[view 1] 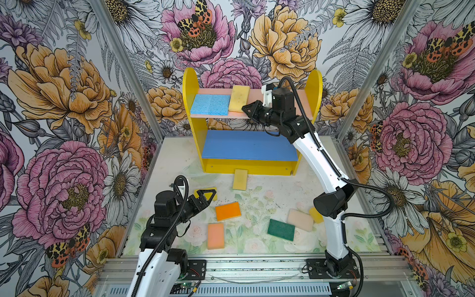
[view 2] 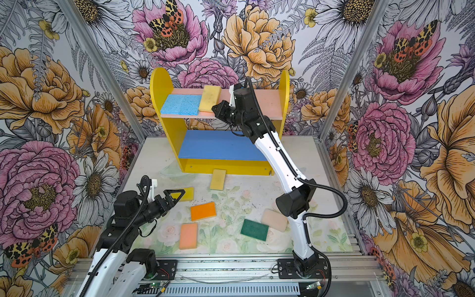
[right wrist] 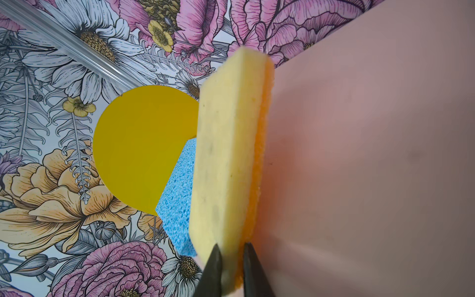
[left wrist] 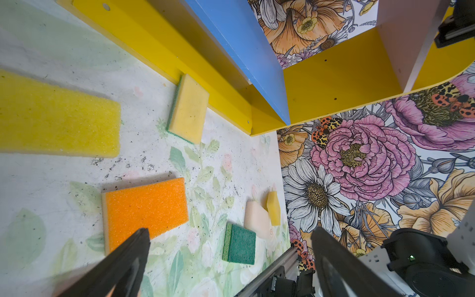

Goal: Place and organize the cleaning sponges onto the shelf
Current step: 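Lower the yellow sponge onto the pink shelf beside the blue sponges and release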

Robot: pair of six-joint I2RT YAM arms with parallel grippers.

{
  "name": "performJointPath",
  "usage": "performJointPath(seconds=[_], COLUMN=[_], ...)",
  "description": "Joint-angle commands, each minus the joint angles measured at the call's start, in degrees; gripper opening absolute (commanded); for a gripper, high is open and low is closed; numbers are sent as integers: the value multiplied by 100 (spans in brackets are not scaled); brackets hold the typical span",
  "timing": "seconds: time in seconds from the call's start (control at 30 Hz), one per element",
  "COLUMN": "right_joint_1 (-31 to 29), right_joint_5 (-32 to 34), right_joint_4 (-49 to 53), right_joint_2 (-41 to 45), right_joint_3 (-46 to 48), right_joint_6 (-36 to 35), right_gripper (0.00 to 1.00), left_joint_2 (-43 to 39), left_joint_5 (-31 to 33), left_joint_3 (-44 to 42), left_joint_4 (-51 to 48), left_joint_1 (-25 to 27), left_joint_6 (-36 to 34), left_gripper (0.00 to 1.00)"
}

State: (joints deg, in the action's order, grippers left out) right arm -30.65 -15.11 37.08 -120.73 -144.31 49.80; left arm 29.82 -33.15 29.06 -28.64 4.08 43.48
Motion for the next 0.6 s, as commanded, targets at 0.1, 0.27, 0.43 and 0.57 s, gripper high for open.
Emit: performJointPath(seconds=[0.1, 0.27, 0.43, 0.57], right_joint_1=[60, 68, 112, 135], right_joint_5=[15, 180, 351, 491], right_joint_4=[45, 54, 223, 403], right_joint_2=[-59, 179, 446, 655], right_joint_3=[-91, 197, 546, 723], right_joint_6=[21, -29, -65, -192], right_gripper=[40, 48, 52, 55], left_joint_2=[51, 57, 56, 48], left_joint_5=[-158, -186, -196, -201], left_joint_3=[39, 39, 38, 48], left_joint_4=[87, 81, 83, 78], left_joint_1=[-133, -153, -162, -162], left_joint_6=[-95, -98, -95, -90], left_gripper=[99, 99, 99, 99])
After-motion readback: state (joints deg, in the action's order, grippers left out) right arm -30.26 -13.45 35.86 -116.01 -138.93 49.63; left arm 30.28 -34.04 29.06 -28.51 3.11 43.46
